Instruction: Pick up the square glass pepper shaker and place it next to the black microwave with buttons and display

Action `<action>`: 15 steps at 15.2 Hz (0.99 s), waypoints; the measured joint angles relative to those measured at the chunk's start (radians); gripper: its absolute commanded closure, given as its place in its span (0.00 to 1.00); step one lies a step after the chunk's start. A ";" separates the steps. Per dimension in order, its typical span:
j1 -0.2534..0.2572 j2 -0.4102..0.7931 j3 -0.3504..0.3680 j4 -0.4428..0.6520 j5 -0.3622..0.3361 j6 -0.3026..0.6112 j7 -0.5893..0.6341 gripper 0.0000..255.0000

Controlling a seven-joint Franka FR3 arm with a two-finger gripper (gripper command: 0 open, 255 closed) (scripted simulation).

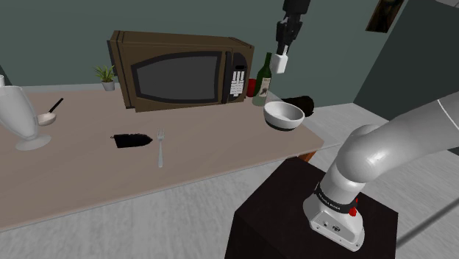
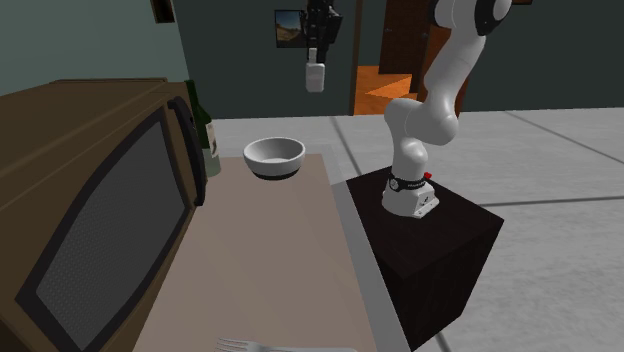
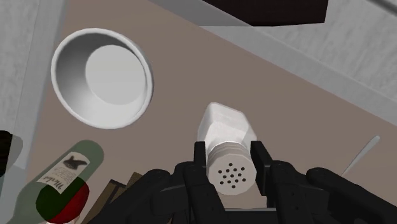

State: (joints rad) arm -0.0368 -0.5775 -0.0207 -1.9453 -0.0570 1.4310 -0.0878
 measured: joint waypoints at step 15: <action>0.000 0.119 0.004 0.320 0.001 -0.202 -0.009 1.00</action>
State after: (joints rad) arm -0.0370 -0.4588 -0.0170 -1.6249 -0.0561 1.2295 -0.0967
